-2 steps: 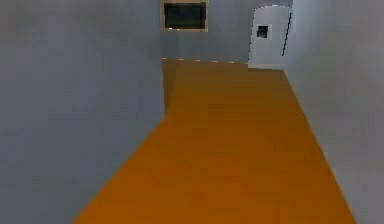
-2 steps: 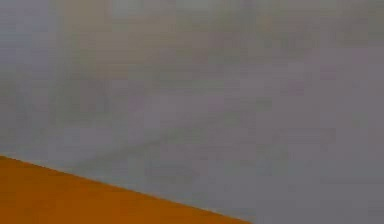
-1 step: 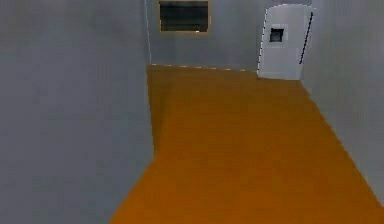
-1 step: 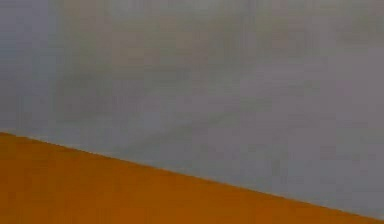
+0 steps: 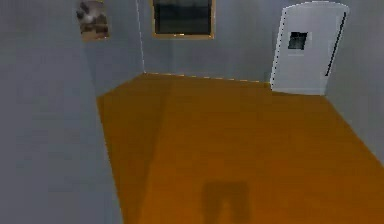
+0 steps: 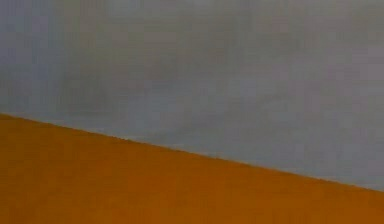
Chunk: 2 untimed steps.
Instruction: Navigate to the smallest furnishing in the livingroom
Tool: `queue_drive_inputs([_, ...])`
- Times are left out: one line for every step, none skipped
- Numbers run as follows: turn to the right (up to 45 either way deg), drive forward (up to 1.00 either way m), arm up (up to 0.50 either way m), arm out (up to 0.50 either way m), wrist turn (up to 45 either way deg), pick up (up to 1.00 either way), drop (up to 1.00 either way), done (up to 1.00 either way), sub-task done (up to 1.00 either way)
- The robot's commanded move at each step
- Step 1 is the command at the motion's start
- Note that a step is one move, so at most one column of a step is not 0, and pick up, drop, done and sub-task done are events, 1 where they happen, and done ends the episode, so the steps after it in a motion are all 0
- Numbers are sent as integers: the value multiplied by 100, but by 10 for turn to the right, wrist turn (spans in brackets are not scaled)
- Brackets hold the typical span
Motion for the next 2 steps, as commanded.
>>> queue_drive_inputs([-30, 0, 0, 0, 0, 0, 0, 0, 0])
queue_drive_inputs([150, 0, 0, 0, 0, 0, 0, 0, 0])
